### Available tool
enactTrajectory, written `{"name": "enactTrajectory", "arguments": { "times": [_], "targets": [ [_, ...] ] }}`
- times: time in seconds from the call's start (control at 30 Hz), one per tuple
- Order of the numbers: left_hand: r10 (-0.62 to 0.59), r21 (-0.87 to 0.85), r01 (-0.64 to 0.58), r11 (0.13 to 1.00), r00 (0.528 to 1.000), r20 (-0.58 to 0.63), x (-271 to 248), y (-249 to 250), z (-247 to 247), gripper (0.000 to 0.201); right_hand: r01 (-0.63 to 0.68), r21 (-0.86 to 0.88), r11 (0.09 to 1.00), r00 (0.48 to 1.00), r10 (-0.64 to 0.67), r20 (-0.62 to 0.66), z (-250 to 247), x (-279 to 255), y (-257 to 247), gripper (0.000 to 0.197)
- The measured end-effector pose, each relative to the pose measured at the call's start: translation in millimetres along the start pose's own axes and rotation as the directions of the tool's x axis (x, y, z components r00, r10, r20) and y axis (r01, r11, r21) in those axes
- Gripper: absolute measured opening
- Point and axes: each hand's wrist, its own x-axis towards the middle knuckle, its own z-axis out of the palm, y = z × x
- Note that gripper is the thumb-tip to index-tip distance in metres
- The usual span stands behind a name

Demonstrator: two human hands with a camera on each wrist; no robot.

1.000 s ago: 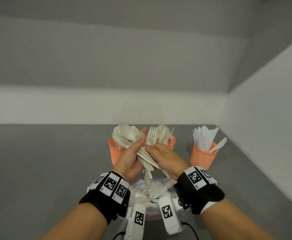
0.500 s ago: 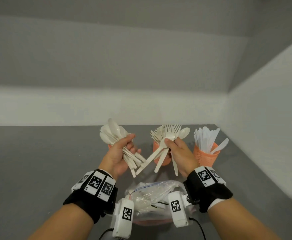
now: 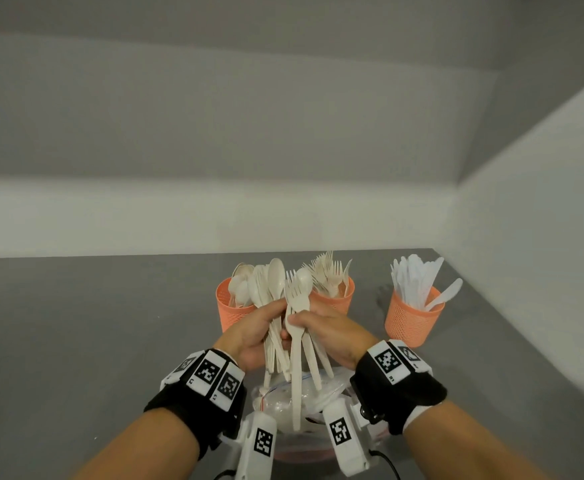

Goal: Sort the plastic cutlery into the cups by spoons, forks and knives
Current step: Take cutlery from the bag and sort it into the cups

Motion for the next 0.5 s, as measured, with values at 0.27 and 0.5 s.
{"name": "enactTrajectory", "arguments": {
  "times": [0.27,0.5],
  "targets": [
    [0.028,-0.05,-0.04,0.998,0.974,-0.224,9,13,-4,0.018,0.054,-0.247,0.968,0.999,-0.05,0.02,-2,-1,-9,0.032],
    [0.148,-0.136,-0.207,0.969,0.925,-0.351,18,33,-24,0.018,0.289,-0.024,0.957,0.852,-0.268,-0.45,-64,5,-32,0.012]
  ]
}}
